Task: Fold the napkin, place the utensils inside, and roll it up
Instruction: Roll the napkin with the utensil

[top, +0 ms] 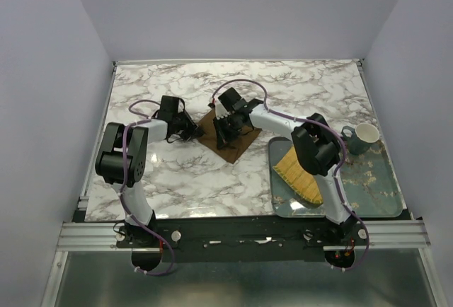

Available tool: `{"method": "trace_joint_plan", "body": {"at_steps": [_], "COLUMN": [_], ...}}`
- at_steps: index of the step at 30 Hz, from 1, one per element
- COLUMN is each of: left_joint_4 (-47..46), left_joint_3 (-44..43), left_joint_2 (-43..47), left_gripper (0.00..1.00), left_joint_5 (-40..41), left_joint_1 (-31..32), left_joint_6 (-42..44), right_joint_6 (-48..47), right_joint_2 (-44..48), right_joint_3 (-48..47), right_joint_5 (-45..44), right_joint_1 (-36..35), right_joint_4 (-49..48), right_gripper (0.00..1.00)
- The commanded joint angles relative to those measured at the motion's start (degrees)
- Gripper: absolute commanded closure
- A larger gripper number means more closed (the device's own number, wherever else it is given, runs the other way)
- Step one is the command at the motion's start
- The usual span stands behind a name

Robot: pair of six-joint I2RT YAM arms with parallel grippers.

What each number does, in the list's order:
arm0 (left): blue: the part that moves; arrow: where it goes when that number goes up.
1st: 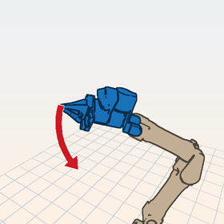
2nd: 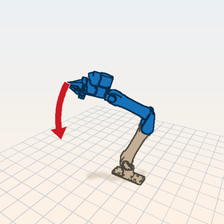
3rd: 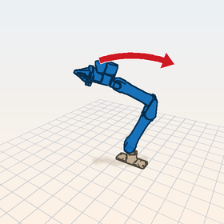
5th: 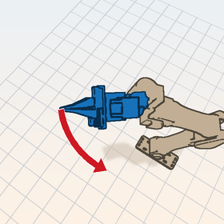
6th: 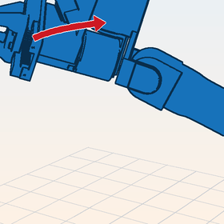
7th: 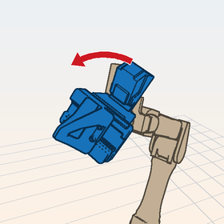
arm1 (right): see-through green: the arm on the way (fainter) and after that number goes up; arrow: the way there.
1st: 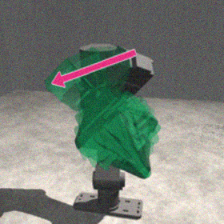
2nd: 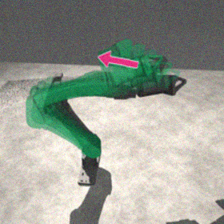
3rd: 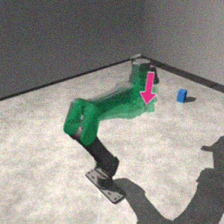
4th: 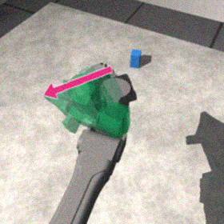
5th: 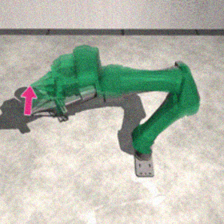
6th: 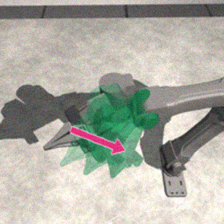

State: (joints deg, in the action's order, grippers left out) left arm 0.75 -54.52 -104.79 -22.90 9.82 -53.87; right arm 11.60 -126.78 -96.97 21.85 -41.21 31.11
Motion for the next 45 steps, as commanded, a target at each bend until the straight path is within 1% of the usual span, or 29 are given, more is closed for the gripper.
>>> {"method": "trace_joint_plan", "body": {"at_steps": [1, 5, 6, 8, 9, 11, 12, 14, 15, 18, 20, 21, 23, 25, 26, 27, 30, 31, 35, 37, 41, 43, 45], "left_joint_4": [9.7, 10.1, 10.2, 10.3, 10.3, 10.1, 10.1, 10.0, 10.0, 10.0, 10.1, 9.9, 10.1, 10.0, 10.0, 10.1, 10.1, 10.0, 10.1, 10.4, 10.2, 10.1, 10.1], "left_joint_3": [0.6, 1.2, 1.3, 1.7, 2.0, 2.1, 2.1, 2.1, 2.1, 2.1, 2.0, 1.9, 1.6, 1.7, 1.8, 1.8, 1.7, 1.8, 1.8, 1.8, 2.3, 2.6, 2.6], "left_joint_2": [-4.3, -4.6, -4.6, -4.5, -4.5, -4.7, -4.9, -4.9, -4.9, -4.5, -4.6, -4.6, -4.9, -5.0, -5.0, -5.0, -5.1, -5.0, -5.3, -5.4, -5.5, -5.5, -5.6], "left_gripper": [1.0, 1.0, 1.0, 1.0, 1.0, 1.0, 1.0, 1.0, 1.0, 1.0, 1.0, 1.0, 1.0, 1.0, 1.0, 1.0, 1.0, 1.0, 1.0, 1.0, 1.0, 1.0, 1.0], "left_joint_5": [9.8, 10.9, 11.3, 11.8, 11.9, 11.7, 11.7, 11.6, 11.6, 11.6, 11.6, 11.6, 11.4, 11.5, 11.5, 11.4, 11.3, 11.3, 11.0, 10.7, 10.7, 10.5, 10.5], "left_joint_1": [0.8, 1.1, 1.1, 1.2, 1.2, 1.2, 1.2, 1.3, 1.2, 1.2, 1.2, 1.2, 1.2, 1.2, 1.2, 1.2, 1.2, 1.2, 1.2, 1.2, 1.1, 1.1, 1.1], "left_joint_6": [0.6, 0.1, 0.0, 0.0, -0.1, -0.3, -0.3, -0.3, -0.3, -0.2, -0.2, -0.2, -0.1, 0.0, -0.1, -0.1, -0.2, -0.3, -0.4, -0.6, -0.8, -0.8, -0.7], "right_joint_6": [-4.4, -5.3, -5.4, -6.1, -6.3, -7.0, -7.4, -8.1, -8.4, -9.0, -9.2, -9.3, -9.6, -9.2, -9.1, -9.0, -9.6, -10.0, -11.1, -13.3, -14.9, -14.9, -14.9], "right_joint_2": [-1.0, 0.0, 0.4, 1.1, 2.0, 2.4, 2.2, 1.5, 1.0, -0.6, -1.8, -2.0, -1.9, -1.5, -1.4, -1.1, 0.4, 1.0, 3.5, 4.1, 3.7, 3.5, 3.3], "right_joint_3": [-4.1, -7.2, -7.7, -8.3, -8.4, -8.9, -9.5, -10.6, -12.1, -13.2, -14.6, -14.7, -14.5, -13.5, -12.6, -12.2, -9.1, -7.7, -3.2, -1.3, 0.0, -0.1, -1.5], "right_joint_5": [-6.9, -8.0, -8.8, -9.5, -10.2, -10.7, -11.0, -10.9, -11.6, -11.9, -12.4, -13.9, -15.3, -15.7, -15.5, -15.9, -17.9, -18.6, -21.3, -23.6, -26.5, -29.3, -32.3], "right_joint_1": [-0.3, -0.5, -0.6, -1.4, -1.8, -2.7, -3.0, -3.7, -3.9, -3.9, -4.1, -4.5, -5.4, -5.8, -6.2, -6.3, -7.1, -7.4, -9.1, -9.8, -11.3, -11.9, -12.0], "right_joint_4": [9.1, 11.5, 11.9, 12.4, 12.4, 12.6, 12.6, 12.7, 13.1, 12.8, 13.2, 13.2, 12.7, 11.5, 11.2, 10.9, 9.5, 7.6, 4.8, 3.8, 2.5, 2.6, 3.5], "right_gripper": [0.86, 0.8, 0.75, 0.7, 0.63, 0.55, 0.46, 0.39, 0.32, 0.22, 0.21, 0.21, 0.23, 0.28, 0.32, 0.44, 0.51, 0.51, 0.52, 0.51, 0.48, 0.47, 0.44]}}
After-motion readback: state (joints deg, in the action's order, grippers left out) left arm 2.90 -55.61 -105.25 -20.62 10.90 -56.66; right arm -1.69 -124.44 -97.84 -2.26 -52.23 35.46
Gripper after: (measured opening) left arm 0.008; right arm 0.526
